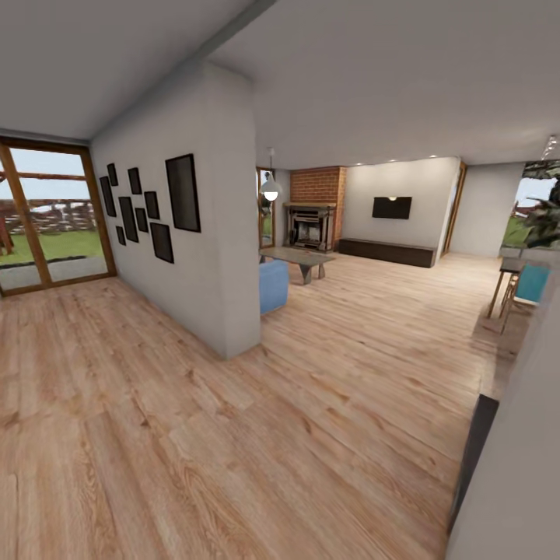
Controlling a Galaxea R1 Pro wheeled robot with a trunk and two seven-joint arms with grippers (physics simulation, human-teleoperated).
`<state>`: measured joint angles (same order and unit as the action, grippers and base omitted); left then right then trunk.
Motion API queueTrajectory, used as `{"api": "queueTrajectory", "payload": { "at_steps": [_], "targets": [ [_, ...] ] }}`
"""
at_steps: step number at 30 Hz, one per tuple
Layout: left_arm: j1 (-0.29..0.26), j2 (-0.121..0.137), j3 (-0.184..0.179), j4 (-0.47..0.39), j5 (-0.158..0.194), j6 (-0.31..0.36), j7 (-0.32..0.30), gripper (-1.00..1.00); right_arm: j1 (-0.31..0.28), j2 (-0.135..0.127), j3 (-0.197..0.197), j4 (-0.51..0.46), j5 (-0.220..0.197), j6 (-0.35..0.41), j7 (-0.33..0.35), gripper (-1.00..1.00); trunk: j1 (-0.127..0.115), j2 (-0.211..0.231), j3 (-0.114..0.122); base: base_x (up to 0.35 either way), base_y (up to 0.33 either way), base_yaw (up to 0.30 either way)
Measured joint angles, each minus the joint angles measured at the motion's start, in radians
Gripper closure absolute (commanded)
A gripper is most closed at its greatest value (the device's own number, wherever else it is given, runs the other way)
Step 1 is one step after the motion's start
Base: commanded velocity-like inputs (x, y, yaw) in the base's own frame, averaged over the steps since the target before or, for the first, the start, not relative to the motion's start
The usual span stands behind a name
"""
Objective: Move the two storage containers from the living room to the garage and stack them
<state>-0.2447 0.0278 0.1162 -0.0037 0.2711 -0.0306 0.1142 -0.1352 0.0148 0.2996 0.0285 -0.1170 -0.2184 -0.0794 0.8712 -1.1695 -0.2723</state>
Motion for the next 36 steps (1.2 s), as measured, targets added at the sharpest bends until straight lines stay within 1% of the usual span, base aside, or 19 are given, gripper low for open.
{"api": "queueTrajectory", "payload": {
  "at_steps": [36],
  "targets": [
    [0.0, 0.0, -0.001, 0.0, 0.0, 0.0, 0.0, -1.0, 0.0, -0.003, 0.0, 0.0, 0.0, 0.0, 0.001, -1.0, 0.0, 0.0, 0.0, 0.322, 0.0, 0.0]
  ]
}}
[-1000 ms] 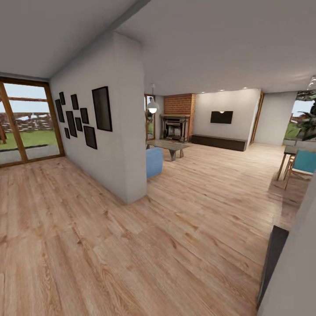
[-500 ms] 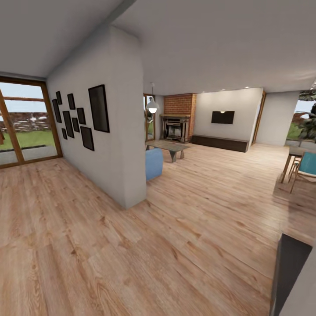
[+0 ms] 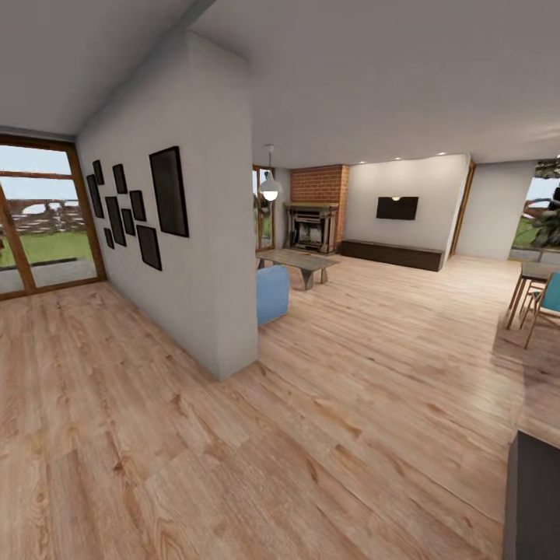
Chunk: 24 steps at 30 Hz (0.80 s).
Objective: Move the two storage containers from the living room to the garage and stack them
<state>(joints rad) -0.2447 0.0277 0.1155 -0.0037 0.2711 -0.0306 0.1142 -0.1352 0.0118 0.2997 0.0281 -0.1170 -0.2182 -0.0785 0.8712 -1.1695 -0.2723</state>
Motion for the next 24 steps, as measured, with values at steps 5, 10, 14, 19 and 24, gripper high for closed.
{"api": "queueTrajectory", "payload": {
  "at_steps": [5, 10, 14, 19, 24],
  "targets": [
    [0.0, 0.0, 0.0, 0.0, 0.0, 0.0, 0.0, -1.0, 0.0, 0.0, 0.0, 0.0, 0.0, 0.0, 0.0, -1.0, 0.0, 0.0, 0.0, 0.322, 0.0, 0.0],
    [0.0, 0.0, 0.0, 0.0, 0.0, 0.0, 0.0, -1.0, 0.0, 0.0, 0.0, 0.0, 0.0, 0.0, 0.0, -1.0, 0.0, 0.0, 0.0, 0.322, 0.0, 0.0],
    [0.0, 0.0, 0.0, 0.0, 0.0, 0.001, 0.0, -1.0, 0.0, 0.0, 0.0, 0.0, 0.0, 0.0, 0.0, -1.0, 0.0, 0.0, 0.0, 0.322, 0.0, 0.0],
    [0.0, 0.0, 0.0, 0.0, 0.0, 0.001, 0.0, -1.0, 0.0, 0.0, 0.0, 0.0, 0.0, 0.0, 0.0, -1.0, 0.0, 0.0, 0.0, 0.322, 0.0, 0.0],
    [0.0, 0.0, 0.0, 0.0, 0.0, 0.001, 0.0, -1.0, 0.0, 0.003, -0.001, 0.0, 0.0, -0.002, -0.002, -1.0, 0.0, 0.0, 0.0, 0.322, 0.0, 0.0]
  ]
}}
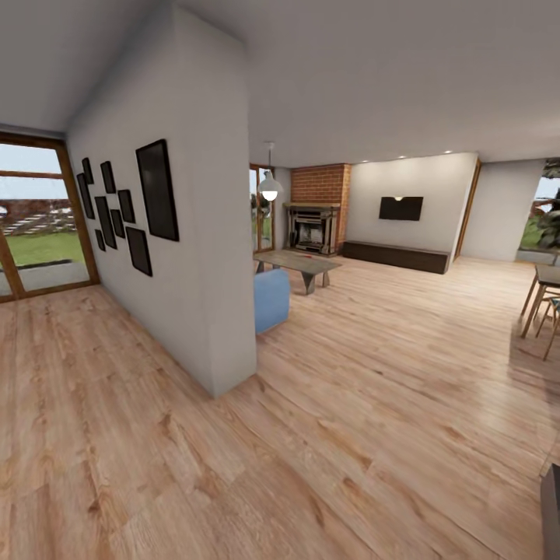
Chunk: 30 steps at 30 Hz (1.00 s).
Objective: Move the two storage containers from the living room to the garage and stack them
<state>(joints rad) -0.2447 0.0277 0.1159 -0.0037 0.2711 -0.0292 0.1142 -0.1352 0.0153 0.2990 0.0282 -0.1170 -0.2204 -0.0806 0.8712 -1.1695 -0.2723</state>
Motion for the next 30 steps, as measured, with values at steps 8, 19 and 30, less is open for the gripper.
{"api": "queueTrajectory", "payload": {
  "at_steps": [8, 19, 30],
  "targets": [
    [0.0, 0.0, 0.0, 0.0, 0.0, 0.0, 0.0, -1.0, 0.0, 0.005, -0.001, 0.0, 0.0, 0.001, 0.001, -1.0, 0.0, 0.0, 0.0, 0.322, 0.0, -0.072],
    [0.0, 0.001, 0.0, 0.0, 0.0, 0.0, 0.0, -1.0, 0.0, 0.005, -0.001, 0.0, 0.0, 0.0, 0.001, -1.0, 0.0, 0.0, 0.0, 0.322, 0.0, -0.256],
    [0.0, 0.0, 0.0, 0.0, 0.0, 0.0, 0.0, -1.0, 0.0, 0.004, -0.001, 0.0, 0.0, 0.0, 0.001, -1.0, 0.0, 0.0, 0.0, 0.322, 0.0, -0.276]
  ]
}}
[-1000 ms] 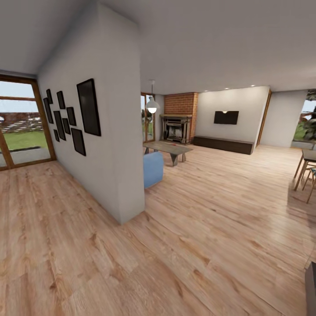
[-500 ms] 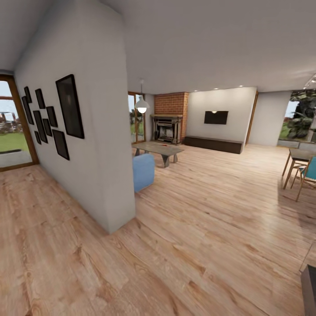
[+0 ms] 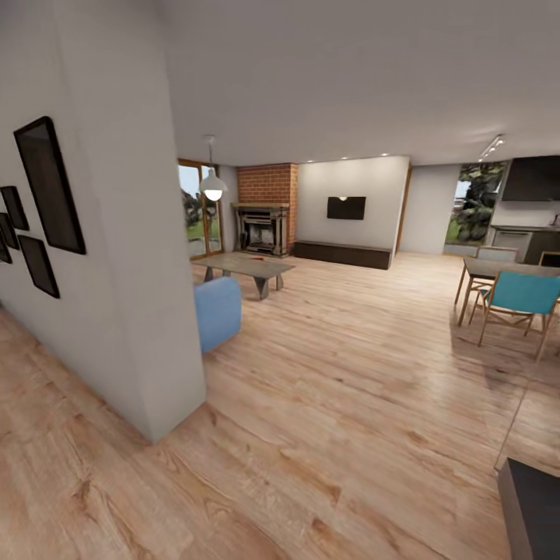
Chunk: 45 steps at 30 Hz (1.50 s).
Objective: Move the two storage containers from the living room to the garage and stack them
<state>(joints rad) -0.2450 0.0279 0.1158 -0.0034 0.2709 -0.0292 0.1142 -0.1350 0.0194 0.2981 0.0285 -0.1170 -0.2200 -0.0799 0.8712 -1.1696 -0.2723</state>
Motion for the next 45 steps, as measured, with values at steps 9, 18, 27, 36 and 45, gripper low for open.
{"api": "queueTrajectory", "payload": {
  "at_steps": [9, 18, 27, 36, 45],
  "targets": [
    [0.0, 0.0, 0.0, 0.0, 0.0, 0.0, 0.0, -1.0, 0.0, 0.0, 0.0, -0.001, 0.0, 0.0, 0.0, -1.0, 0.0, 0.0, 0.0, 0.322, 0.0, -0.276],
    [0.0, 0.0, 0.0, 0.0, 0.0, 0.0, 0.0, -1.0, 0.0, -0.001, 0.0, -0.001, -0.001, 0.0, 0.0, -1.0, 0.0, 0.0, 0.0, 0.322, 0.0, -0.26],
    [0.0, 0.0, 0.0, 0.0, 0.0, 0.0, 0.0, -1.0, 0.0, -0.004, 0.001, -0.001, 0.0, 0.002, 0.009, -1.0, 0.0, 0.0, 0.0, 0.322, 0.0, -0.028],
    [0.0, 0.001, 0.0, 0.0, 0.0, 0.001, 0.0, -1.0, 0.0, -0.005, 0.001, -0.001, 0.0, 0.003, 0.011, -1.0, 0.0, 0.0, 0.0, 0.322, 0.0, -0.001],
    [0.0, 0.001, 0.0, 0.0, 0.0, 0.001, 0.0, -1.0, 0.0, -0.006, 0.002, -0.001, 0.0, 0.001, 0.005, -1.0, 0.0, 0.0, 0.0, 0.322, 0.0, 0.0]
  ]
}}
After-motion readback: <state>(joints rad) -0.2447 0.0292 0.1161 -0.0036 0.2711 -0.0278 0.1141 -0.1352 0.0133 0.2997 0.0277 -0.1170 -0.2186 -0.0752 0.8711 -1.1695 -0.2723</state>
